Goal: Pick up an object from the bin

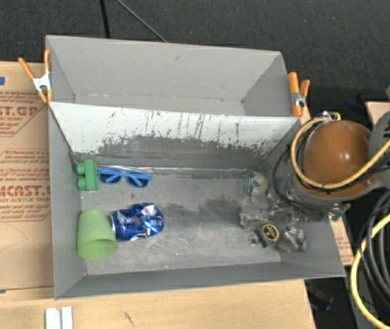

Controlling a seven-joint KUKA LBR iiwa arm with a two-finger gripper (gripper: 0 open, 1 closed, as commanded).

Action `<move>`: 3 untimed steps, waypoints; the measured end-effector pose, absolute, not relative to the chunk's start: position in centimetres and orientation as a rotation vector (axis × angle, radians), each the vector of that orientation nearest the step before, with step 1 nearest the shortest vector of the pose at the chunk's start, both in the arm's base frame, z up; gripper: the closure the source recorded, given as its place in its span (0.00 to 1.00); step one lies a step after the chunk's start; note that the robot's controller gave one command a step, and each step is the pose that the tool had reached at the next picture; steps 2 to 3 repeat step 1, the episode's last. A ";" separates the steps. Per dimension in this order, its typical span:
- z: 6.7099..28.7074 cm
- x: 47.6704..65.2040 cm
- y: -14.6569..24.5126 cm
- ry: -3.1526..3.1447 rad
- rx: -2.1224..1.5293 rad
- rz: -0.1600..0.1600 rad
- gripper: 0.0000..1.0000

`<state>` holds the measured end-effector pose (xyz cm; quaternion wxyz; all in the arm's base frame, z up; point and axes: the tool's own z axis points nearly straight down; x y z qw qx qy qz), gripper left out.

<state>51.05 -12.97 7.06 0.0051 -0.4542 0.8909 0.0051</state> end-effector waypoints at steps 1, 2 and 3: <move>7.2 51.1 -13.2 2.795 -1.422 0.013 1.00; 7.2 51.1 -13.2 2.795 -1.422 0.013 1.00; 7.2 51.1 -13.2 2.795 -1.422 0.013 1.00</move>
Offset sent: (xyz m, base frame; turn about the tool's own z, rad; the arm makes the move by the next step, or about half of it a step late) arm 0.0000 0.0000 0.0000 0.0000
